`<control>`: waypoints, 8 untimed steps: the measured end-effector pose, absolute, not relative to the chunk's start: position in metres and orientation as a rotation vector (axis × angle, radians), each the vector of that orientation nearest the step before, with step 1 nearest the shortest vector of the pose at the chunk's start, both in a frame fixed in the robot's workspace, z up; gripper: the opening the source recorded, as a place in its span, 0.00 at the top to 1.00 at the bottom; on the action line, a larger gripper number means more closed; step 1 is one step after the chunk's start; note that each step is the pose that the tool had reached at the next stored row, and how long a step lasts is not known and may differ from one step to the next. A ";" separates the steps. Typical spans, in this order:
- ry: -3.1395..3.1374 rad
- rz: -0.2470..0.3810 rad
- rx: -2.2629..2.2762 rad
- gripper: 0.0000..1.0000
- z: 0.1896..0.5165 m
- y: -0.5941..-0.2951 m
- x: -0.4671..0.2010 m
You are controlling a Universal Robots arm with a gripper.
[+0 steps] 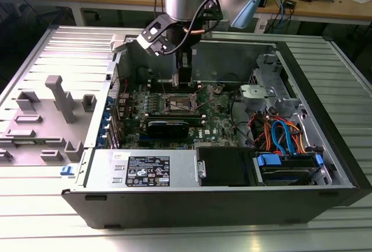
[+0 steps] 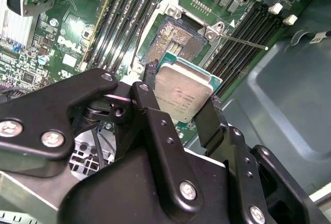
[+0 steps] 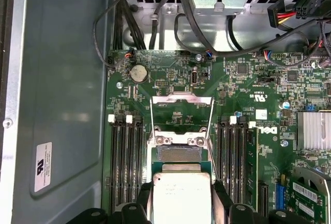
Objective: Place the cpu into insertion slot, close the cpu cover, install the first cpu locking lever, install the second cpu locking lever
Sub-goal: 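Place the cpu into insertion slot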
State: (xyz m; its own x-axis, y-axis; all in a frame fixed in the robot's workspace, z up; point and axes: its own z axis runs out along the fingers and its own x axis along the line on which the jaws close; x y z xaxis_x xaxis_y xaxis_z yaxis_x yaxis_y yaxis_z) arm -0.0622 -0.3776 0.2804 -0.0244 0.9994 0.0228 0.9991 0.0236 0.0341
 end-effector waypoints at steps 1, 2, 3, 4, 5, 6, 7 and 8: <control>2.242 0.063 2.189 0.45 0.280 -0.378 -0.062; 2.242 0.063 2.189 0.45 0.279 -0.378 -0.062; 2.242 0.063 2.189 0.45 0.279 -0.378 -0.062; 2.242 0.063 2.189 0.45 0.279 -0.378 -0.062; 2.242 0.062 2.189 0.45 0.278 -0.378 -0.062; 2.242 0.063 2.189 0.45 0.278 -0.378 -0.062; 2.242 0.063 2.189 0.45 0.278 -0.378 -0.062; 2.242 0.063 2.189 0.45 0.277 -0.378 -0.062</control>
